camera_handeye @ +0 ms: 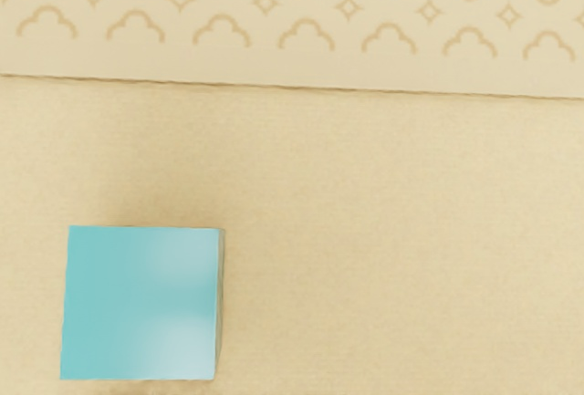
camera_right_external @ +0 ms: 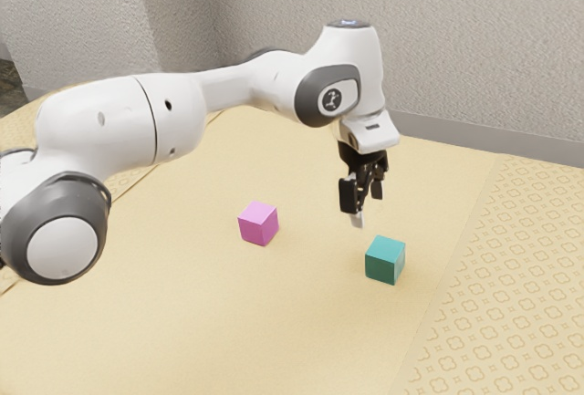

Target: Pick up the blue block with one arm, and put the blue block on the pink block with one arm

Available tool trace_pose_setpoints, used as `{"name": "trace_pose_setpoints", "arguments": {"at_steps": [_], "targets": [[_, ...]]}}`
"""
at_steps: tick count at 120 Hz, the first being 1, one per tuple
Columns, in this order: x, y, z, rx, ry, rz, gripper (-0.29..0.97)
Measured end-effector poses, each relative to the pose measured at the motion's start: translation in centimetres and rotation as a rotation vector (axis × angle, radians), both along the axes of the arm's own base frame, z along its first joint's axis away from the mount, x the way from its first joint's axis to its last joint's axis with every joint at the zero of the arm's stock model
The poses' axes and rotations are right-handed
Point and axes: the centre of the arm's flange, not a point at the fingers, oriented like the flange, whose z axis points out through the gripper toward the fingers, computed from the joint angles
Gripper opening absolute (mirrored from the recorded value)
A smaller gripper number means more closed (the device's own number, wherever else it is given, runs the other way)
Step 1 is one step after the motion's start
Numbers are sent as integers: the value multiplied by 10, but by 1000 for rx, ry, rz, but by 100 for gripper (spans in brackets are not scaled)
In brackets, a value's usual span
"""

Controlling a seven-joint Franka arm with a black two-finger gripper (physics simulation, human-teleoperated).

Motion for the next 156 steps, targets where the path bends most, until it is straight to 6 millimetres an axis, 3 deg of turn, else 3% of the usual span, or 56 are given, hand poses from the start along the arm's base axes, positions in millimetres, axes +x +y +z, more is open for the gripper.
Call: {"name": "trace_pose_setpoints", "arguments": {"at_steps": [39,60,82,108,136,156], "targets": [[9,-1,-47,7,31,-27,68],[18,1,-52,-2,-6,-29,68],[34,1,-70,-16,-32,-43,68],[39,-1,-97,-17,-26,-63,68],[43,-5,-98,-31,-56,-80,68],[46,-4,-114,-36,-55,-86,68]]}}
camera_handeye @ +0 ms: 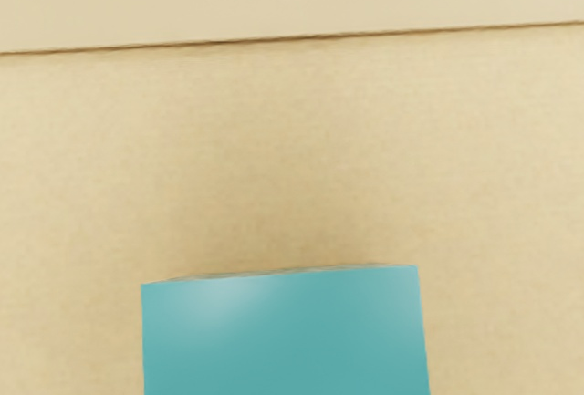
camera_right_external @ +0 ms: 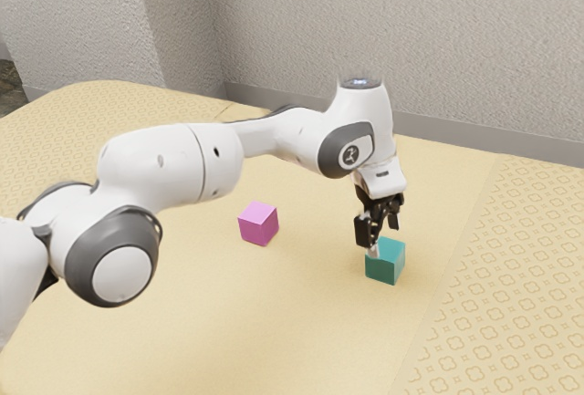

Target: Pick up the blue block with one arm, and put the blue block on the pink block with one arm

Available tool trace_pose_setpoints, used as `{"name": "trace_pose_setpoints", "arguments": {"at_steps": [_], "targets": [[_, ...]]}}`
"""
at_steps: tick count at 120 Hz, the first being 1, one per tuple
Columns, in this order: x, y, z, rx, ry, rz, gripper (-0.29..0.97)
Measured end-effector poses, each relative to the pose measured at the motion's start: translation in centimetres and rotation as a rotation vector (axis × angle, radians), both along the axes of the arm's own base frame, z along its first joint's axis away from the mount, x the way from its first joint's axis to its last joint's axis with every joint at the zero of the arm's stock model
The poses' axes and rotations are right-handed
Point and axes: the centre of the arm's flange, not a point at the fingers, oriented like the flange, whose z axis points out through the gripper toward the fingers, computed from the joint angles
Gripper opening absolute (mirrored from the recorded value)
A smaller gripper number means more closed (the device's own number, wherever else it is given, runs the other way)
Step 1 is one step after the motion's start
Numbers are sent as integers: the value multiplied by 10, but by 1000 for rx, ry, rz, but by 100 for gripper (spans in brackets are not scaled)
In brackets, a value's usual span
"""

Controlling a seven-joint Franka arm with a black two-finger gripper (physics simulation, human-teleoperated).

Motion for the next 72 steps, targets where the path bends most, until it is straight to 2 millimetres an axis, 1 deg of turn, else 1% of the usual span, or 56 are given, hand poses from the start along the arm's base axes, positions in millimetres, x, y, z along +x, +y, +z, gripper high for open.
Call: {"name": "trace_pose_setpoints", "arguments": {"at_steps": [13,27,37,50,59,72], "targets": [[1,2,-17,-3,11,1,68],[1,1,-28,-6,14,-1,68],[1,0,-39,-6,22,-3,68],[0,-1,-50,-5,30,-5,68],[0,-1,-53,-6,32,-7,68],[0,1,-56,-18,40,1,53]]}}
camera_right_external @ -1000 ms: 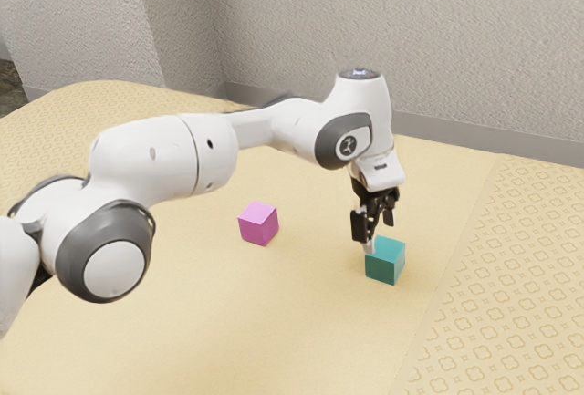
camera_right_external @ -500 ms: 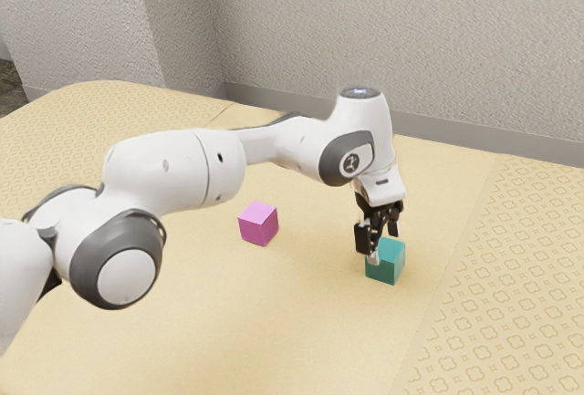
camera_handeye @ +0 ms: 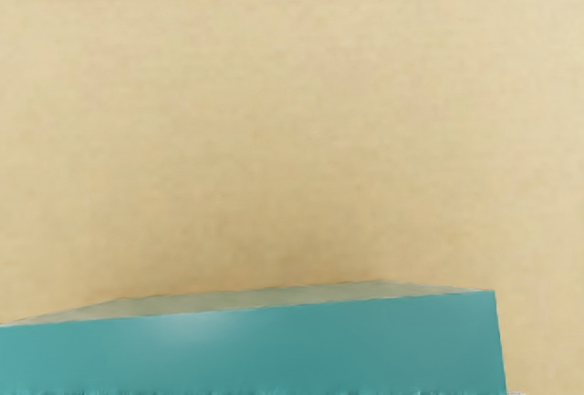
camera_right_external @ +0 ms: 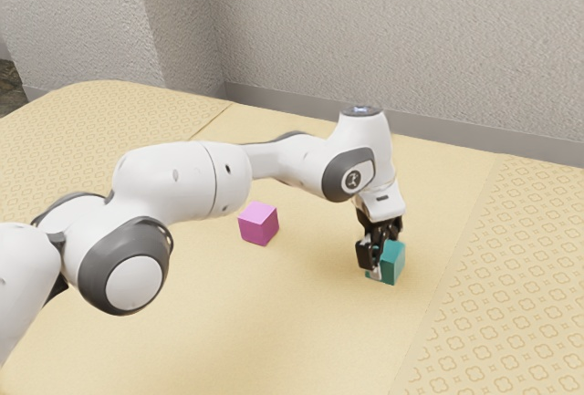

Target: Pick up the blue block with one arm, and put the blue block on the pink block with one arm

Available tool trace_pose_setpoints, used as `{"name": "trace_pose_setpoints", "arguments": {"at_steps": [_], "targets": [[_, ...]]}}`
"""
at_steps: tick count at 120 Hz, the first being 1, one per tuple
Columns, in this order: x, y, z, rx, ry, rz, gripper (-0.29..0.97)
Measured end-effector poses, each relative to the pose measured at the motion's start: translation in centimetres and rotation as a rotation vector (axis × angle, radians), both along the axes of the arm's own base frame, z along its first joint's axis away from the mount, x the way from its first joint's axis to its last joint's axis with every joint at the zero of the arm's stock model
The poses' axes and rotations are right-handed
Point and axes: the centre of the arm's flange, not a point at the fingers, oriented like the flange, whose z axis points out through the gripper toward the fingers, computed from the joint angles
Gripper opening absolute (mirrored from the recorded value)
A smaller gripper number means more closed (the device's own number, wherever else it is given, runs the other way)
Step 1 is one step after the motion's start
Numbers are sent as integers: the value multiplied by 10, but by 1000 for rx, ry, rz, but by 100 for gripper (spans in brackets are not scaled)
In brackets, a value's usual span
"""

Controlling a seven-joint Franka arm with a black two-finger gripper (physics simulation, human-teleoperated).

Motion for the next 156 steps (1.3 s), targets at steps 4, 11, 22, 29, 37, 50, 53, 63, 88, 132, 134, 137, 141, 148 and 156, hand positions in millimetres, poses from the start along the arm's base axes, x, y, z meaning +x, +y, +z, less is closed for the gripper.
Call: {"name": "trace_pose_setpoints", "arguments": {"at_steps": [4,11,22,29,37,50,53,63,88,132,134,137,141,148,156], "targets": [[0,0,0,-4,2,3,50],[0,0,2,-8,2,4,43],[0,2,16,-7,-10,4,39],[2,8,26,6,-15,8,39],[-3,20,42,26,-8,16,39],[-23,56,84,59,11,45,38],[-29,65,96,65,12,52,38],[-45,92,127,82,11,77,39],[-46,184,158,122,46,166,39],[-39,249,133,109,109,118,39],[-38,251,134,107,106,116,39],[-37,254,136,105,101,112,39],[-33,257,138,102,92,104,38],[-21,258,133,104,75,84,39],[-13,263,129,127,54,61,39]]}}
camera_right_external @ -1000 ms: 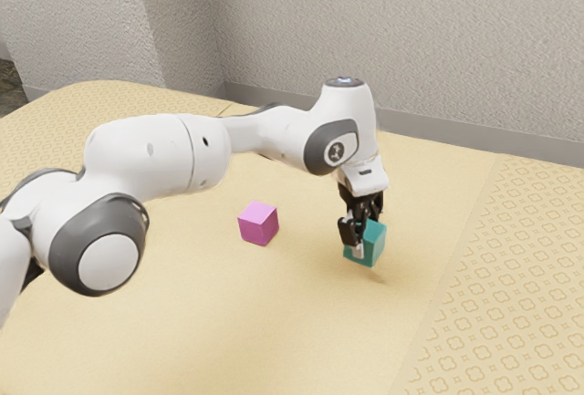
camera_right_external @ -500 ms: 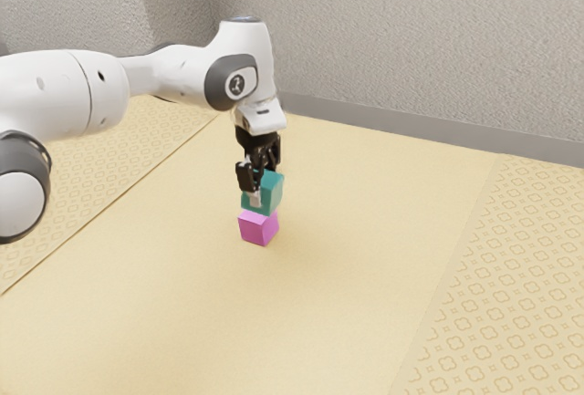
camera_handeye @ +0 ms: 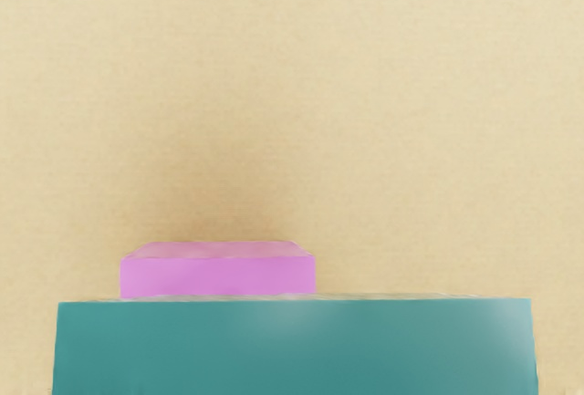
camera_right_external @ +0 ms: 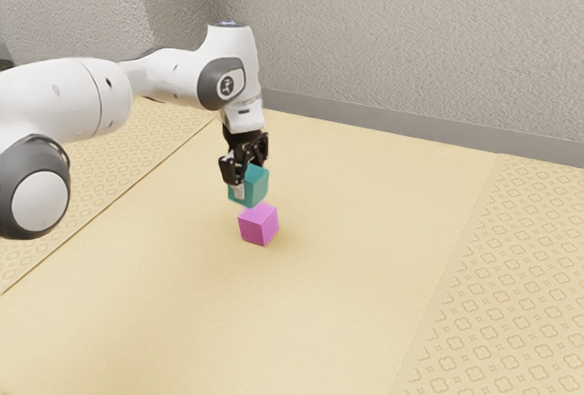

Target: Pick up the blue block with one arm, and put the blue block on the pink block with one arm

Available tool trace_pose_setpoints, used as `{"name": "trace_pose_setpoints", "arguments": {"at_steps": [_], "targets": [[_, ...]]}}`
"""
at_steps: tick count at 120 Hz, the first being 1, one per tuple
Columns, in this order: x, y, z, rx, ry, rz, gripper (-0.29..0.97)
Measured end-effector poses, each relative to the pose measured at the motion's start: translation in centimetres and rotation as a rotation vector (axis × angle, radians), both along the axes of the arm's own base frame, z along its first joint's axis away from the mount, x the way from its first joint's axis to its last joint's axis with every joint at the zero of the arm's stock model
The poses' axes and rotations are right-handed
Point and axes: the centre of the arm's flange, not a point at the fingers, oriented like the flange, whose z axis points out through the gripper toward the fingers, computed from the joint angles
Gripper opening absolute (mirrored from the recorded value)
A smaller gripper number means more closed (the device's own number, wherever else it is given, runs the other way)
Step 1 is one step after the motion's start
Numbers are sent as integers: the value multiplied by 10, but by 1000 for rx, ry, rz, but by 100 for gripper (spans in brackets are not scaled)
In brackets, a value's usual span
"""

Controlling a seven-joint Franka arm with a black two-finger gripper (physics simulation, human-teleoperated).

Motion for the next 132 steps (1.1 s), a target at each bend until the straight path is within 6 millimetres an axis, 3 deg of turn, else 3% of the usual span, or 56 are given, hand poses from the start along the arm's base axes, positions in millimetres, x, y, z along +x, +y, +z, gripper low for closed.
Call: {"name": "trace_pose_setpoints", "arguments": {"at_steps": [20,59,112,132], "targets": [[10,18,-13,-14,-25,-15,39],[21,29,-39,-79,-55,-41,39],[13,21,-50,-132,-42,-86,39],[13,25,-45,-137,-52,-95,39]]}}
